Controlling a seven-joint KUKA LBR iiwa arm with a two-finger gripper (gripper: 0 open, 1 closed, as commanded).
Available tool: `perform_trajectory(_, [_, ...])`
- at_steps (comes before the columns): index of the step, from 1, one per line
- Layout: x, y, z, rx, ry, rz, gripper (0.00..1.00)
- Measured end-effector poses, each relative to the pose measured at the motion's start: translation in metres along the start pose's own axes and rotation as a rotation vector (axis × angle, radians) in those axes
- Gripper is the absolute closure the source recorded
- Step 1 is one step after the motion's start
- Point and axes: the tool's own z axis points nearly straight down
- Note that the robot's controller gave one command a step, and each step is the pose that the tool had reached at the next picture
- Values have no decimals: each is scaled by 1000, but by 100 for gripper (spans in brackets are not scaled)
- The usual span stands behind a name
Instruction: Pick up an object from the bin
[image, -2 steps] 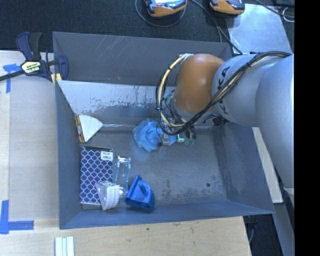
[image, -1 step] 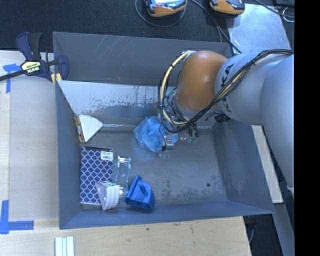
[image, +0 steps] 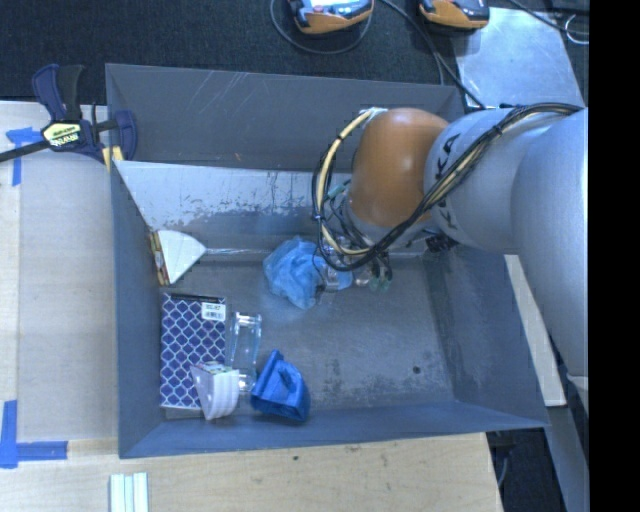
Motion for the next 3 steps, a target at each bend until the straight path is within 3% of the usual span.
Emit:
perform_trajectory(2, [-3,-7,2,-1,-3,-5,100])
perform_trajectory(3, [-2,3,2,0,-3,-23,100])
